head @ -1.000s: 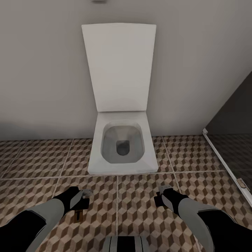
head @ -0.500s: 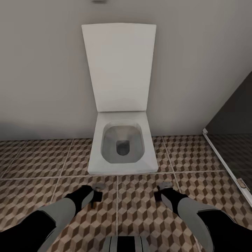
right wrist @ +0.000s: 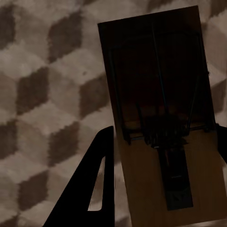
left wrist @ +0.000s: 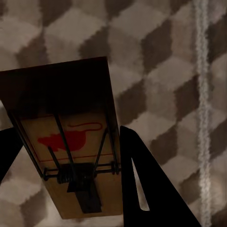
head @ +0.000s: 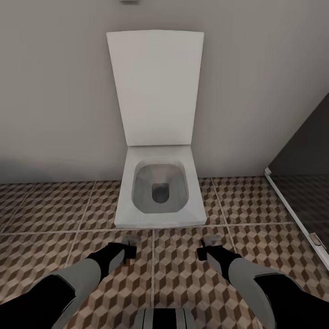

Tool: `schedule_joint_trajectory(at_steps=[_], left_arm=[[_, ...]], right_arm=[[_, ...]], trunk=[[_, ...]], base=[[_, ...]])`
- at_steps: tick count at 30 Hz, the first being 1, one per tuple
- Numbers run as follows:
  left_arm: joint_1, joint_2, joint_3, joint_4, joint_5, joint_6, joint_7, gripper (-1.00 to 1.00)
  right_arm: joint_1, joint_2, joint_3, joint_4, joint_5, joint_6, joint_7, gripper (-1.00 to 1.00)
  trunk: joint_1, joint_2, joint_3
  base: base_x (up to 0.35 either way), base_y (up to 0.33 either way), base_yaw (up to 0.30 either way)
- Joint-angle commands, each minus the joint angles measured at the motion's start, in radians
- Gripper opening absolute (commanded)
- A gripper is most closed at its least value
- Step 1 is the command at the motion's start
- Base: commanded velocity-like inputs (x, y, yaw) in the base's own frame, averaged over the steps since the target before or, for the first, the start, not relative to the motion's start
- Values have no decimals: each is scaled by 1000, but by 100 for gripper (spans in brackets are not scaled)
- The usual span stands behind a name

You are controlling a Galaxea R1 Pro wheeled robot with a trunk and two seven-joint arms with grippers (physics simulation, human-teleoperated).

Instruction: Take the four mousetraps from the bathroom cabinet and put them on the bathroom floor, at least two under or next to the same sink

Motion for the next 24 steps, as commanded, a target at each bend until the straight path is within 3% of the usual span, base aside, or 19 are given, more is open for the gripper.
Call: schedule_joint_trajectory(at_steps=[1, 5, 8, 11, 24], left_arm=[[0, 2, -6, 0, 8, -7, 4, -100], [0, 21, -1, 7, 17, -56, 5, -100], [0, 66, 0, 12, 29, -72, 4, -100], [0, 85, 0, 14, 34, -75, 2, -100], [0, 116, -6, 29, 28, -83, -5, -100]], right_arm=[[-1, 2, 8, 1, 0, 2, -1, -100], [-1, 2, 8, 1, 1, -4, -1, -100], [-1, 2, 9, 2, 0, -9, -1, -100], [-1, 3, 10, 2, 0, -10, -1, -100], [-1, -9, 11, 2, 2, -12, -1, -100]], trunk=[[0, 0, -1], [0, 0, -1], [0, 0, -1], [0, 0, -1], [0, 0, -1]], base=[[0, 0, 0], [0, 0, 0], [0, 0, 0], [0, 0, 0], [0, 0, 0]])
